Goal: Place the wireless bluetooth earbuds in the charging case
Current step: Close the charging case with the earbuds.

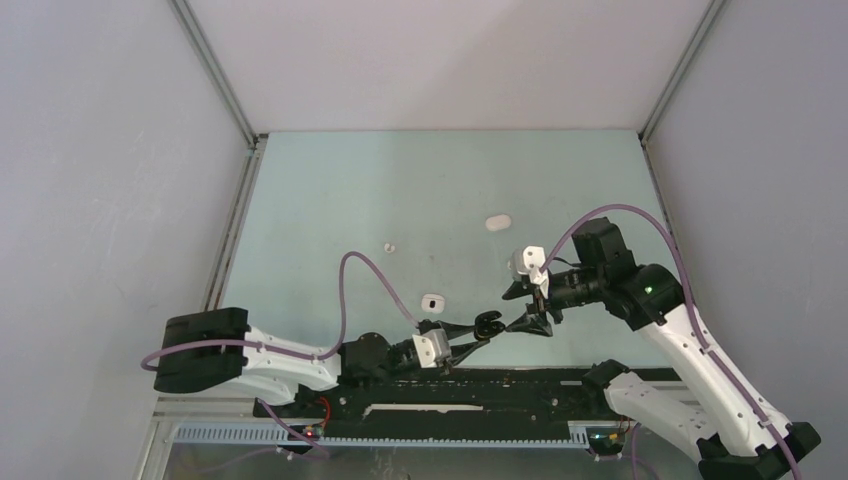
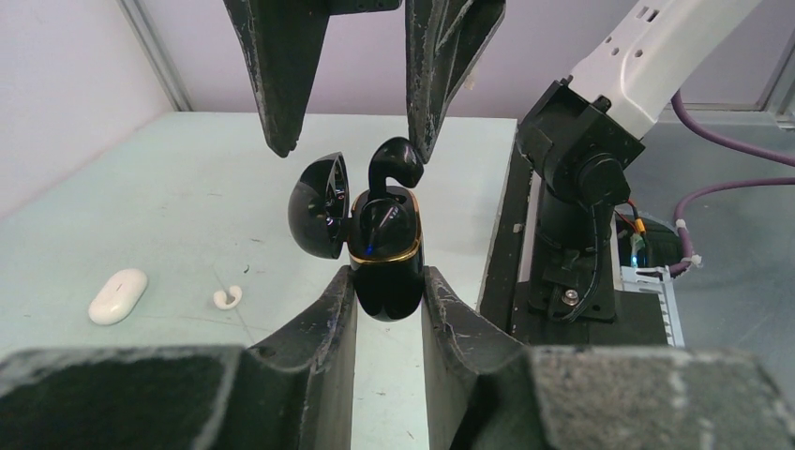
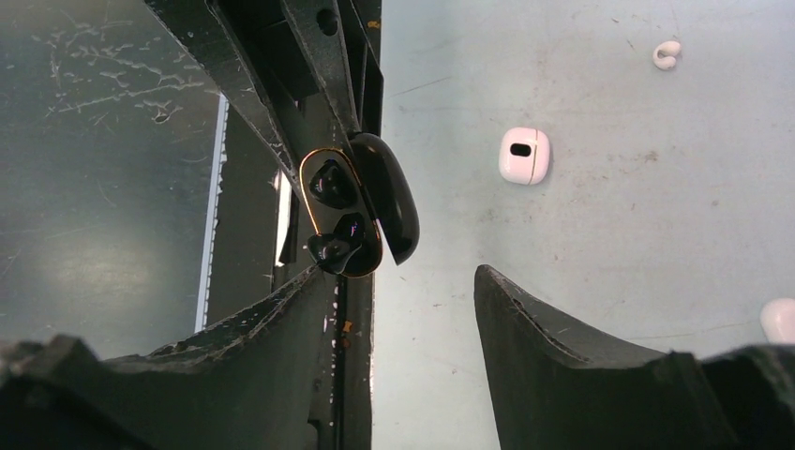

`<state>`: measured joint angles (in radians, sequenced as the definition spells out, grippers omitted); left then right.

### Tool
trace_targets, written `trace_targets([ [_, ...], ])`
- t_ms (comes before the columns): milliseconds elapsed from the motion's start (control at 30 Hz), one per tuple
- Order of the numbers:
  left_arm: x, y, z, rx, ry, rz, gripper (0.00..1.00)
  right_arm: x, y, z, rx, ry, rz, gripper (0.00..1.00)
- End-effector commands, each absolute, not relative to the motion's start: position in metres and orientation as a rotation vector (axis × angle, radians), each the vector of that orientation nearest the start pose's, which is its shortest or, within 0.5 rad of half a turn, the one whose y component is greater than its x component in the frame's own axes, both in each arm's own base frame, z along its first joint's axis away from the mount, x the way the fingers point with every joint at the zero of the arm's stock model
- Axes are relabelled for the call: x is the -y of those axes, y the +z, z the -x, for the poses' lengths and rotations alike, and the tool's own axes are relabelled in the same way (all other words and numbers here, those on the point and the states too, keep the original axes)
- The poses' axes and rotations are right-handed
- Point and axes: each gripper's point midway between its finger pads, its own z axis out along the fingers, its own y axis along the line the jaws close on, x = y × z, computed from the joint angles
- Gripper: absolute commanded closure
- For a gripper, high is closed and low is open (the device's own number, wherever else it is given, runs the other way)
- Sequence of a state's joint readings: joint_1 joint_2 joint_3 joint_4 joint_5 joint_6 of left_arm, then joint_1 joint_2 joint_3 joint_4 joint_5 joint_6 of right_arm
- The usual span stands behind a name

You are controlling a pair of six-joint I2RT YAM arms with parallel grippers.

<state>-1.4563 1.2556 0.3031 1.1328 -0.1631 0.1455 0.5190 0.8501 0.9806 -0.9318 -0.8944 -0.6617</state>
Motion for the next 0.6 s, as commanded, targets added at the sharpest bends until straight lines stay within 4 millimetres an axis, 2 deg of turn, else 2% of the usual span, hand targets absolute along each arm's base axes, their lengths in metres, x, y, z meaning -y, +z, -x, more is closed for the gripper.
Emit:
trace_targets([
  [0, 0.3786, 0.2292, -0.0719, -1.06, -1.036, -0.904, 1.0, -0.2073, 0.2352, -0.1183, -1.524, 0.942, 1.554, 0.38],
  [133, 0.3764, 0.2294, -0.0719, -1.059, -1.037, -0.899, 1.0, -0.2077, 0.2363, -0.1121, -1.497, 0.961, 1.575, 0.37],
  [567, 0.3778, 0.2279, -0.0701, -1.056, -1.045, -0.908, 1.0, -0.2154, 0.233, -0.1213, -1.544, 0.984, 1.546, 0.35],
])
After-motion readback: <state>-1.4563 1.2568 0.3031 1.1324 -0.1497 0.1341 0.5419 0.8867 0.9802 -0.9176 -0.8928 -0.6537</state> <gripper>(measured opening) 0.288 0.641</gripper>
